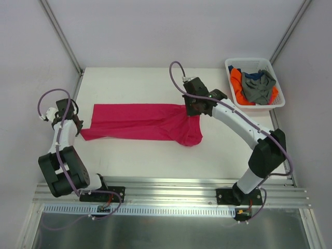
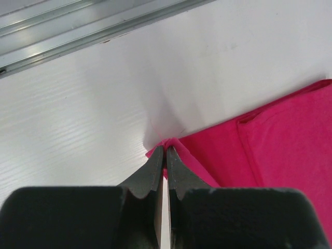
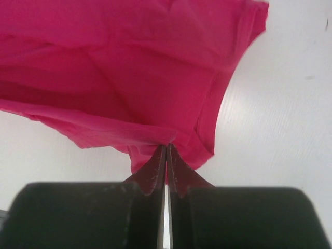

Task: Fold and stack the t-shirts
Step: Fold the tshirt

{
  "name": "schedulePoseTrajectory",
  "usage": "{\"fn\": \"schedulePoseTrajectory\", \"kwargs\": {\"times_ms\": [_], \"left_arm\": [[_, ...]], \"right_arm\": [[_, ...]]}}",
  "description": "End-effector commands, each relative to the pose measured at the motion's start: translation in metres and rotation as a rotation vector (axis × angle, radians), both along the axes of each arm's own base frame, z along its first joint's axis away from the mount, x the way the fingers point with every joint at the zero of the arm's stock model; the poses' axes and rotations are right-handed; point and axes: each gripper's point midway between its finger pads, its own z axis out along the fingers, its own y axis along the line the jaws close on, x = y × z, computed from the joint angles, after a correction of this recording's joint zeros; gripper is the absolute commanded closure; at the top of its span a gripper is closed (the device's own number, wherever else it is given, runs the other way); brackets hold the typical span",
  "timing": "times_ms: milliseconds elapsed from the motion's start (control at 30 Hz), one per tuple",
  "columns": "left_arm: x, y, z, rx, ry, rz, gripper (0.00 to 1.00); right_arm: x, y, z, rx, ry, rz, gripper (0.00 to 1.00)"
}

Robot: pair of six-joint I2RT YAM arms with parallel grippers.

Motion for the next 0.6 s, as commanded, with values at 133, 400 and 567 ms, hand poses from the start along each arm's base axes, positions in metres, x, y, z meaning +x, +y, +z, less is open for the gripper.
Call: {"fn": "schedulePoseTrajectory", "kwargs": {"times_ms": [133,400,567], "left_arm": [[0.021,0.012,0.004,0.071,0.015,0.035,1.0],[0.044,0.012,0.003,0.094,0.019,-0.004,1.0],[0.063,0.009,0.008,0.107,0.006,-0.035,1.0]], "right_arm": [[0.036,0.039,0.006,0.029,-0.024,0.146,0.99],[0.057,0.021,-0.018,0.022,0.009,0.083,0.99],[0.076,0.016,-0.011,0.022,-0.021,0.102,0.99]]}}
